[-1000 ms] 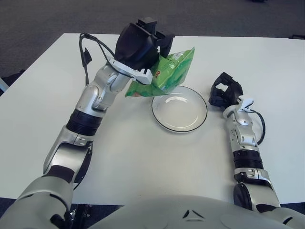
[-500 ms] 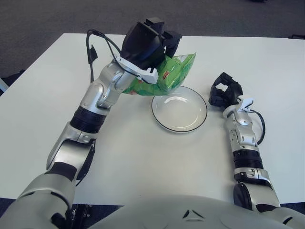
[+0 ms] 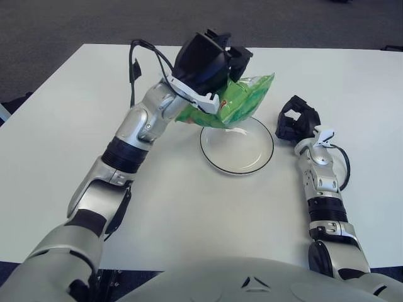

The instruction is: Put the snack into the plate.

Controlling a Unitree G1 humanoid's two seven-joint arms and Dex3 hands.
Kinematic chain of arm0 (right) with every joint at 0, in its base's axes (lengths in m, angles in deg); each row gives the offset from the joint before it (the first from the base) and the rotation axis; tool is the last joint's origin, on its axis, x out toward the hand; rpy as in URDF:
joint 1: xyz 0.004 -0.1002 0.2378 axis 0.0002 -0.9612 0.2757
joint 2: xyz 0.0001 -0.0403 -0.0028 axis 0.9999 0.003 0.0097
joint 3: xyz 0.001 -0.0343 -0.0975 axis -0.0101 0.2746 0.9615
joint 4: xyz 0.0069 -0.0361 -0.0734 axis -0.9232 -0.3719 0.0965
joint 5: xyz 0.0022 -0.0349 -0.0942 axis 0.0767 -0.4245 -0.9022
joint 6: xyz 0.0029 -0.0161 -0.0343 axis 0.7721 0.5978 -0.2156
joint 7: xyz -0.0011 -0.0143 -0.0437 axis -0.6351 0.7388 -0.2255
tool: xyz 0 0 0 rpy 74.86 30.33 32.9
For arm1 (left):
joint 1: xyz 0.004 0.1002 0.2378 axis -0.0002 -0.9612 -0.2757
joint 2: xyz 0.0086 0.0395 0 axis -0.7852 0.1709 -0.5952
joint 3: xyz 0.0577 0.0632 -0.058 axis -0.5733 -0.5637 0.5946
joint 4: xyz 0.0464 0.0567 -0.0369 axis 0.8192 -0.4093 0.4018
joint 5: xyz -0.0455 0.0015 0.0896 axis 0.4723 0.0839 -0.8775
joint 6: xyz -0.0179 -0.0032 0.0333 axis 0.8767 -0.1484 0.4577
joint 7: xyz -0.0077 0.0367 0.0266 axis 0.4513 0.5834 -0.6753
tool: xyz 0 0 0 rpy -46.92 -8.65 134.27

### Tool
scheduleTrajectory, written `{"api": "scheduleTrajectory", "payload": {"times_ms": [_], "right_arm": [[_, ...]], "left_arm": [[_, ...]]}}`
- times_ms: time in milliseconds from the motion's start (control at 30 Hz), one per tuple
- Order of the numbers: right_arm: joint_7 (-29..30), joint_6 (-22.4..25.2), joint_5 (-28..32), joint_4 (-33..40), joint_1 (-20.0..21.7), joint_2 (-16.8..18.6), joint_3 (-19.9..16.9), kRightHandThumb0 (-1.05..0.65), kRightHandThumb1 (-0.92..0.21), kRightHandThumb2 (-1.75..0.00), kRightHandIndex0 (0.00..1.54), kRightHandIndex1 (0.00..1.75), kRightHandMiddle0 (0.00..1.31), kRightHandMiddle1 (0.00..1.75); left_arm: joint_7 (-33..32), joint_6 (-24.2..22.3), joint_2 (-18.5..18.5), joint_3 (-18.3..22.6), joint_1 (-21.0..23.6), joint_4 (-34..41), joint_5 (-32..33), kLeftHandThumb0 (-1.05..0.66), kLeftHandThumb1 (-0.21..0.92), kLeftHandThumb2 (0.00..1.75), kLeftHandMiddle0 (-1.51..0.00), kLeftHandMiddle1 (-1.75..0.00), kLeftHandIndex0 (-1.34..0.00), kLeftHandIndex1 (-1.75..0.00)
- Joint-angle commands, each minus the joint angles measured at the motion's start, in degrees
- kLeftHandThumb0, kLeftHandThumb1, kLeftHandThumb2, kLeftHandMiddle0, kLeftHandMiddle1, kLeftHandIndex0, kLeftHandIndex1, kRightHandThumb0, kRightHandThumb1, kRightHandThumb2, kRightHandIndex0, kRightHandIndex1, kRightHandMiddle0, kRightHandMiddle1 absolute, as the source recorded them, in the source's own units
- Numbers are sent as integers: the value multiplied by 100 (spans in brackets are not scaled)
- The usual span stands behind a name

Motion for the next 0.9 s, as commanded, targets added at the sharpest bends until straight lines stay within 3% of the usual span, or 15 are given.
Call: {"api": "scheduleTrajectory", "payload": {"times_ms": [0, 400, 867], "right_arm": [[32, 18, -5, -275, -475, 99, 13, -51, -23, -142, 132, 175, 68, 175], [66, 44, 20, -231, -494, 117, 44, -52, -23, -143, 132, 175, 69, 175], [103, 113, 40, -123, -527, 149, 66, -52, -23, -143, 132, 175, 69, 175]], "left_arm": [[-61, -33, -5, -59, 43, -87, -127, 58, 7, 161, -81, -175, -109, -175], [-321, 210, -20, -387, 225, -496, -537, 57, 8, 160, -81, -175, -108, -175], [-77, 220, 325, -740, 60, -789, -446, 57, 9, 159, -79, -175, -104, -175]]}}
